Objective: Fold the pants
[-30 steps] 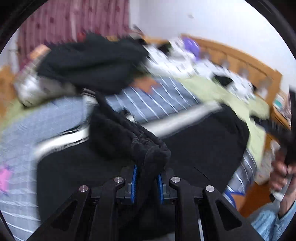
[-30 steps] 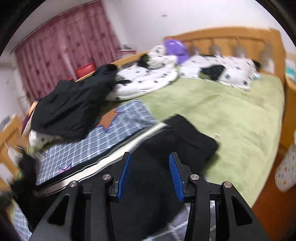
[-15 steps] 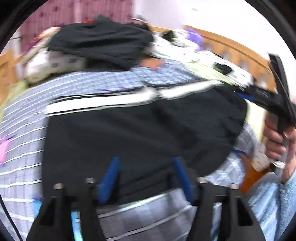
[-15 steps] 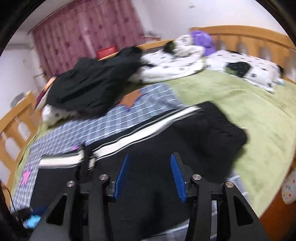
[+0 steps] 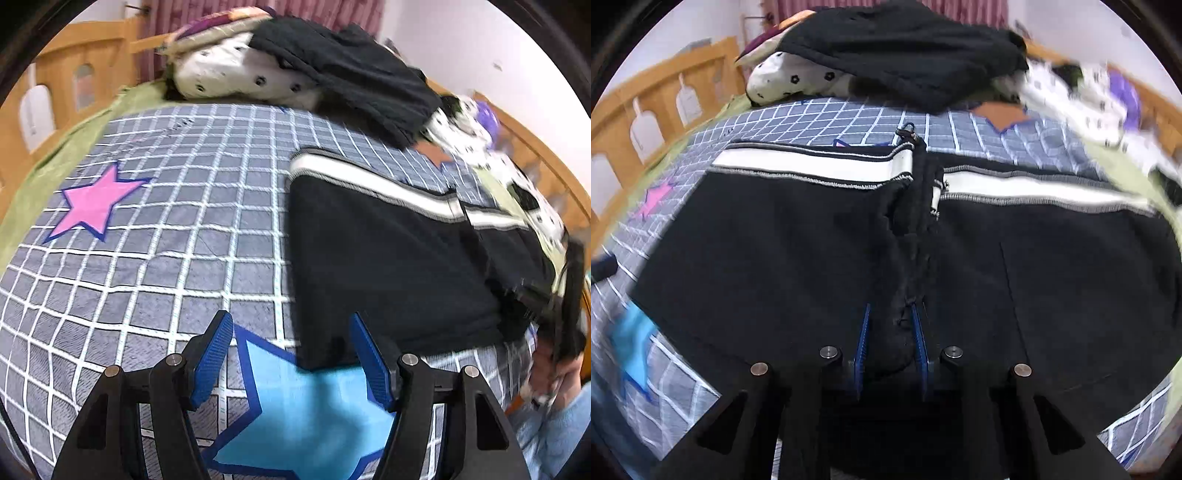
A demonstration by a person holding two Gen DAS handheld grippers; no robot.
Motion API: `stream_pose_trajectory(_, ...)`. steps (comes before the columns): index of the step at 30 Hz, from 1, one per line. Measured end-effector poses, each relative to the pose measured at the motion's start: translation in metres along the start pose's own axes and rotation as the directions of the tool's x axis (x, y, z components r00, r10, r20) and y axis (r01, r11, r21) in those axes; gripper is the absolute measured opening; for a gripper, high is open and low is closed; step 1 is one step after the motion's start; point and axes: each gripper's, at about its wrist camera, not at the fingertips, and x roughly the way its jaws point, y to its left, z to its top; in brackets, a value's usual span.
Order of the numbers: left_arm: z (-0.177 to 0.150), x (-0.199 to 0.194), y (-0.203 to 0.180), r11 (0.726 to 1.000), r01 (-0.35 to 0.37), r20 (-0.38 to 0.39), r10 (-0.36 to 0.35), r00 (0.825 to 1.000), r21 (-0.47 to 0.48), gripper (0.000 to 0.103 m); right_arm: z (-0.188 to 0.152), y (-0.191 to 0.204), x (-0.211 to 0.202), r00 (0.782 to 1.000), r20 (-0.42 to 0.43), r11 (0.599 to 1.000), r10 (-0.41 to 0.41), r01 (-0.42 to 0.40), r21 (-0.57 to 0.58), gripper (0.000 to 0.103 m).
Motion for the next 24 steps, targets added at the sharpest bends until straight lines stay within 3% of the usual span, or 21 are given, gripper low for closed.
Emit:
stream_pose_trajectory(4,-0.006,-0.001,0.002,0.999,0.006,0.012,-0.007,1.0,0.039,0.064,-0.004,-0.04,-0.041,0.974,0.11,0.958,0.2,-0.218,0.184,0.015)
stream_pose_trajectory(7,-0.006,0.0,0.011,0.999,0.043,0.028,-0.042,0.999,-0.02,0.064,-0.011,-0.034,-0.033,0.991,0.034,0.978,0.129,-0.133,0.162,0.017)
stream_pose_trajectory(9,-0.004,0.004,0.02,0.993,0.072,0.04,-0.069,0.997,-0.089,0.064,-0.017,-0.023,-0.011,0.997,-0.043,0.99,0.069,-0.063,0.127,0.026)
stream_pose_trajectory(13,0.0,0.011,0.032,0.981,0.093,0.049,-0.086,0.995,-0.167,0.064,-0.014,-0.016,-0.03,0.998,0.044,0.996,0.045,-0.049,0.08,0.034)
stream_pose_trajectory(15,-0.001,0.018,0.032,0.982,0.064,0.044,-0.057,0.997,-0.176,0.064,-0.013,-0.023,-0.035,0.996,0.077,0.991,0.04,-0.049,0.124,0.042)
stream_pose_trajectory(19,-0.006,0.05,0.025,0.99,-0.023,-0.073,0.013,0.997,-0.137,0.066,-0.015,-0.027,-0.002,0.999,-0.036,0.987,0.019,-0.013,0.162,0.048)
stream_pose_trajectory(22,-0.006,0.05,0.016,0.994,-0.07,-0.063,0.065,0.996,-0.088,0.067,-0.011,-0.03,-0.006,1.0,-0.019,0.99,0.019,-0.016,0.137,0.048)
stream_pose_trajectory(24,-0.004,0.045,0.017,0.993,-0.059,-0.056,0.054,0.997,-0.099,0.067,-0.01,-0.036,-0.02,0.999,0.039,0.982,0.035,-0.042,0.183,0.049)
